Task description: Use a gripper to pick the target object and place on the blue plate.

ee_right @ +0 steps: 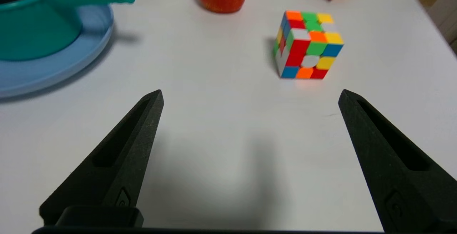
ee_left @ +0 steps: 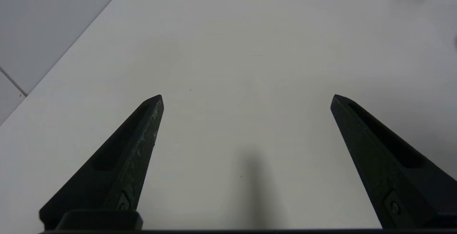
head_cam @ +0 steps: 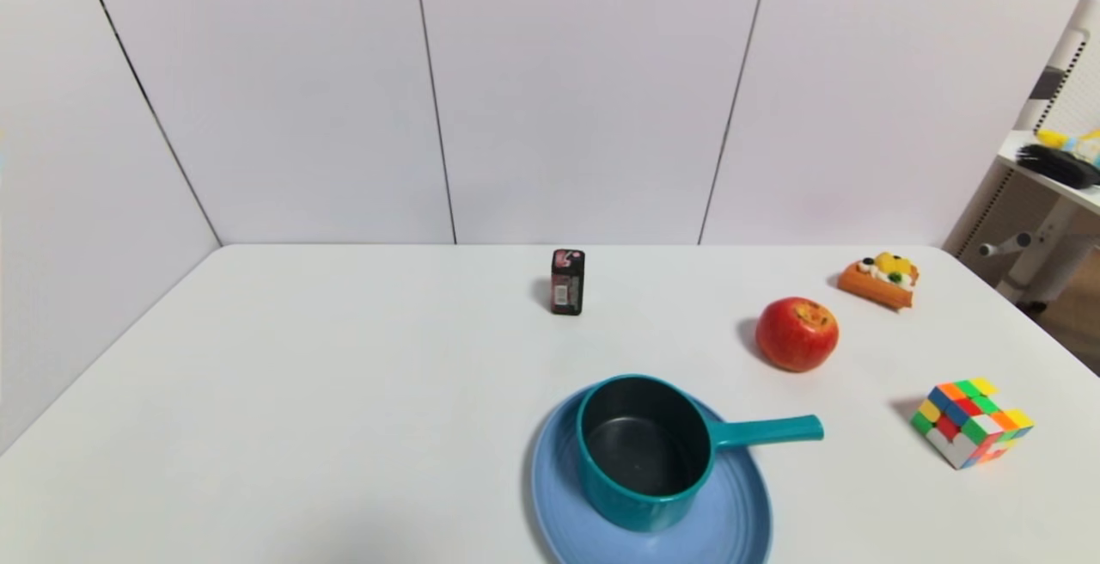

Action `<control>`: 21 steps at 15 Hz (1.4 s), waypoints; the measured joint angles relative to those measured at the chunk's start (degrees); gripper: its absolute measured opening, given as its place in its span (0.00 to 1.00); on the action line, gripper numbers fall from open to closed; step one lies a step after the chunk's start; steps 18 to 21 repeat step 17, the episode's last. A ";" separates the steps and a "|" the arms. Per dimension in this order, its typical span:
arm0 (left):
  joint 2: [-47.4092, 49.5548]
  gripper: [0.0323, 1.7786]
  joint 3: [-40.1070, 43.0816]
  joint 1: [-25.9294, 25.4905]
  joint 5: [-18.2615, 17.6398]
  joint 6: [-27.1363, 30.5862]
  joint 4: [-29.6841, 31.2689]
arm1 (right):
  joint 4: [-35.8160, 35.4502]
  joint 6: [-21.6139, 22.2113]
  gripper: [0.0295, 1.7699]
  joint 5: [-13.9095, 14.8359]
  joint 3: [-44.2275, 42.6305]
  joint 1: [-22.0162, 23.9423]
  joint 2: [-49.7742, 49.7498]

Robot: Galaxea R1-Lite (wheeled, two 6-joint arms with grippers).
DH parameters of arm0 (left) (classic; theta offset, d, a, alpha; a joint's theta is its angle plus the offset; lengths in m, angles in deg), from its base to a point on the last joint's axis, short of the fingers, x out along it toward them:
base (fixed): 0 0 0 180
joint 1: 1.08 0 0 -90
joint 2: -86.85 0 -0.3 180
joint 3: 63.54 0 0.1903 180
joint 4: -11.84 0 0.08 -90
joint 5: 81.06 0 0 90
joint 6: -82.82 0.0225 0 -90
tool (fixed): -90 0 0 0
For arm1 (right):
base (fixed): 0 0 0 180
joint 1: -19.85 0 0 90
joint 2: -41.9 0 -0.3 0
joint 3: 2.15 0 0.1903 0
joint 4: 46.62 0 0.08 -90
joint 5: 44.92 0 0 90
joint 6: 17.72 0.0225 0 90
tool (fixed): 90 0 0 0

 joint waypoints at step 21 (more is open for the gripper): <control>0.00 0.95 0.00 0.00 0.02 0.00 -0.02 | 2.10 11.07 0.96 4.21 3.00 -0.12 -11.90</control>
